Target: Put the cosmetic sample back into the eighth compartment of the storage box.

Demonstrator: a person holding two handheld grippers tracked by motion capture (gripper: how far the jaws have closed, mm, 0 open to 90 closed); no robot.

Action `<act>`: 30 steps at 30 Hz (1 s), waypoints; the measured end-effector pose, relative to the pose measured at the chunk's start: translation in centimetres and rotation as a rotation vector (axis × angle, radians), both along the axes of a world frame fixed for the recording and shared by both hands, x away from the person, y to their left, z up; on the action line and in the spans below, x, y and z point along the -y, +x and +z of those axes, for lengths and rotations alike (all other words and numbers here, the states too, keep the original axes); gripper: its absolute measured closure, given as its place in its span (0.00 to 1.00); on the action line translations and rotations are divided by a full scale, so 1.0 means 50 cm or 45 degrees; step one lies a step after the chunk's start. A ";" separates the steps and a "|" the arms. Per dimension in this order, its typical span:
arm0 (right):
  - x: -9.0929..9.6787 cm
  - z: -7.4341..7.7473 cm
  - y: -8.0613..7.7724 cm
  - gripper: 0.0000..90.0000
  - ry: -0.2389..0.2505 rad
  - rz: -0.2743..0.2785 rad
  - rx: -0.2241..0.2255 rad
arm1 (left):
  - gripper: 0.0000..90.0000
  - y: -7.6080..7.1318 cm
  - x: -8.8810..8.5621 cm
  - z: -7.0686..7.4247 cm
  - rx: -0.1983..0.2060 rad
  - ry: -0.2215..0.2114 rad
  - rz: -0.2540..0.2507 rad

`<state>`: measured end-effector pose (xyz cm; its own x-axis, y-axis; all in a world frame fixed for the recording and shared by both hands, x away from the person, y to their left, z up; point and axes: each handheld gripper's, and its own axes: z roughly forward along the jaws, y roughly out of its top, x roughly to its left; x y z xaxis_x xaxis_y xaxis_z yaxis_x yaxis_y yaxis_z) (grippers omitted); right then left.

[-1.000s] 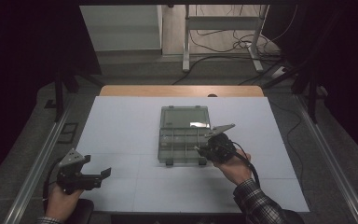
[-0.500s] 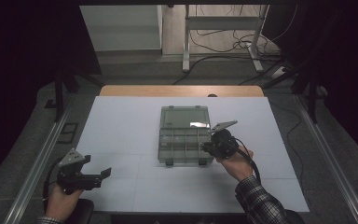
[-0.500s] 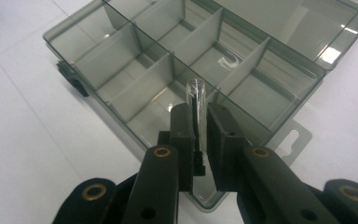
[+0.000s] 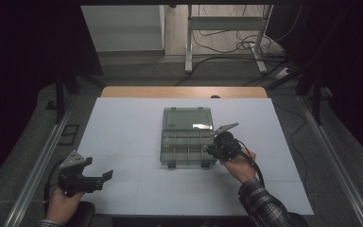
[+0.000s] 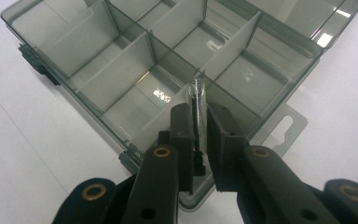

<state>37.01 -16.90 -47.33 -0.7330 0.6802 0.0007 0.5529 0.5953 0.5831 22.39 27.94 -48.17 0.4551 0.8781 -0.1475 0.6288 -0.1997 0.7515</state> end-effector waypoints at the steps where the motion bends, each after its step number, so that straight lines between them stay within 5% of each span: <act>1: -0.001 -0.002 0.000 0.89 -0.009 -0.003 -0.003 | 0.04 0.000 0.000 0.000 0.000 0.000 0.000; 30: 0.004 0.002 -0.008 0.64 0.036 0.006 -0.009 | 0.04 0.000 0.000 0.000 -0.003 -0.003 0.001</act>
<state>36.60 -17.08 -47.20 -0.7362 0.6763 0.0250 0.5542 0.5811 0.5960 22.41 27.96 -48.17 0.4541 0.8782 -0.1504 0.6305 -0.1975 0.7506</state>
